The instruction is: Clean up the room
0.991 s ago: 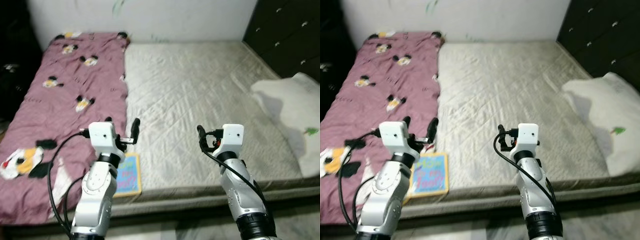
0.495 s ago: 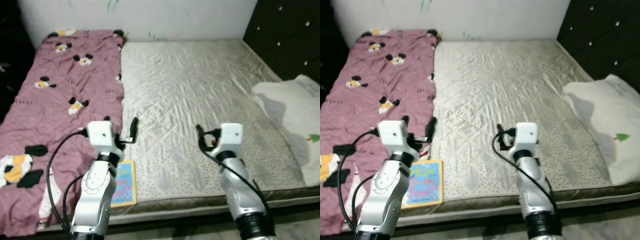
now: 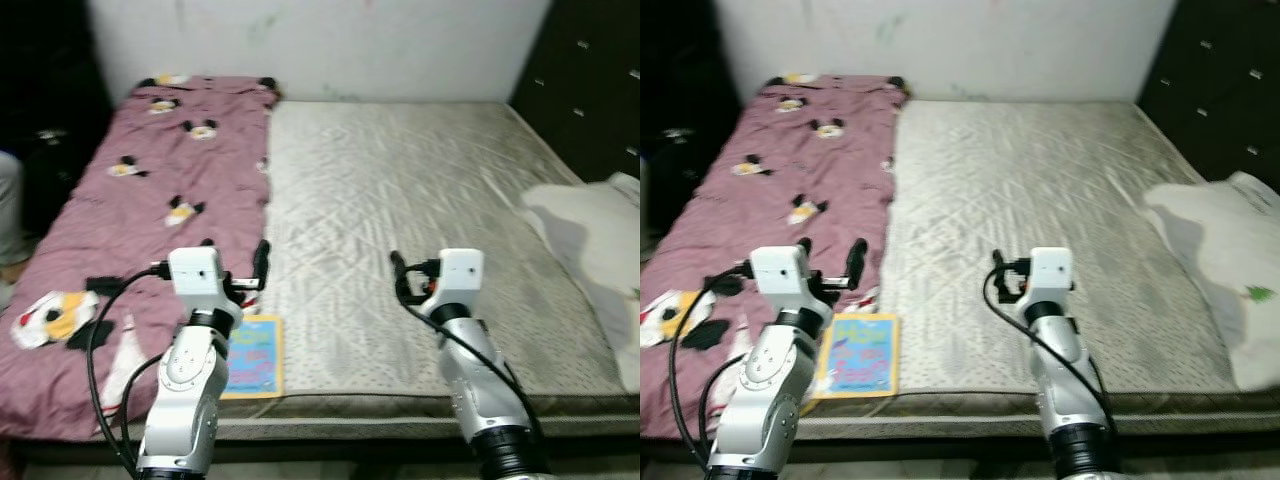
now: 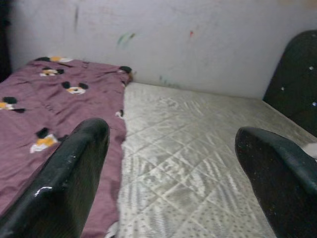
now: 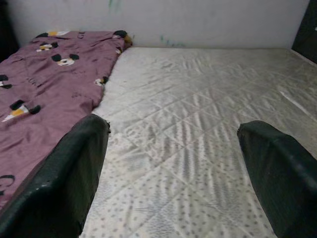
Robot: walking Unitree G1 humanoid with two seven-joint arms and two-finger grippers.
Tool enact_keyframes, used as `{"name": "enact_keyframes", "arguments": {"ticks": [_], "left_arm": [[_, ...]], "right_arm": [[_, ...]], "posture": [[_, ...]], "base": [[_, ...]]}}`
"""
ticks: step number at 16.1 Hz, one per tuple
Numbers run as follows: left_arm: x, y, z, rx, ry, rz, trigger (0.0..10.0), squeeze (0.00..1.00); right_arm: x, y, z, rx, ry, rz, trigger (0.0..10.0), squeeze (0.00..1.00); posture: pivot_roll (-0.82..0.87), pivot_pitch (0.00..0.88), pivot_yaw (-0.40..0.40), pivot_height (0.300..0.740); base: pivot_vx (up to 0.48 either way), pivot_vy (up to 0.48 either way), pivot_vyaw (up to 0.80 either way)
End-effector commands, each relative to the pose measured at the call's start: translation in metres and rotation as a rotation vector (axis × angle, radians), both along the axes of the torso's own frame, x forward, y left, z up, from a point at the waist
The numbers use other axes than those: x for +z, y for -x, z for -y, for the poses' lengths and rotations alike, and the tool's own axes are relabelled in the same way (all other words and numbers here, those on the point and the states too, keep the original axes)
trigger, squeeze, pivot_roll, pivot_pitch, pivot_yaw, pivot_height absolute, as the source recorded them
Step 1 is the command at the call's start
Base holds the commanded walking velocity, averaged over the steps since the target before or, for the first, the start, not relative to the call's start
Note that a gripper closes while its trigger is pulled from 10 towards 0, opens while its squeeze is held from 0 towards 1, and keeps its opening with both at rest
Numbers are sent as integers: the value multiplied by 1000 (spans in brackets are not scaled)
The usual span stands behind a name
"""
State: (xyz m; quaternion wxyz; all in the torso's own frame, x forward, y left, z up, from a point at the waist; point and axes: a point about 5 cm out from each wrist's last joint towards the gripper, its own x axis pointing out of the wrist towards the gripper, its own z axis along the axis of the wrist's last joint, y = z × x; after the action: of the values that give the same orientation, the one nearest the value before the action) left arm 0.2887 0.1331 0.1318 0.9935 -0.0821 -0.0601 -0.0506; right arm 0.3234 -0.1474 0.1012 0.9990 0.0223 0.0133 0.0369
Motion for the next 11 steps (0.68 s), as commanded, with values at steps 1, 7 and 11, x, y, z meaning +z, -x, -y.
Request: {"name": "enact_keyframes", "arguments": {"ticks": [1,7,11], "left_arm": [[-1,0,-5,12,-6,-9,10000,0],[1,0,-5,24,-23,2,10000,0],[2,5,-20,96,-60,5,10000,0]], "right_arm": [[0,0,-7,18,-15,0,10000,0],[-3,1,-7,30,-23,-23,10000,0],[1,2,2,-2,-27,-8,10000,0]], "posture": [[8,93,-8,740],[12,114,-16,740],[17,130,-20,740]], "base": [[0,480,0],[0,480,0],[0,480,0]]}}
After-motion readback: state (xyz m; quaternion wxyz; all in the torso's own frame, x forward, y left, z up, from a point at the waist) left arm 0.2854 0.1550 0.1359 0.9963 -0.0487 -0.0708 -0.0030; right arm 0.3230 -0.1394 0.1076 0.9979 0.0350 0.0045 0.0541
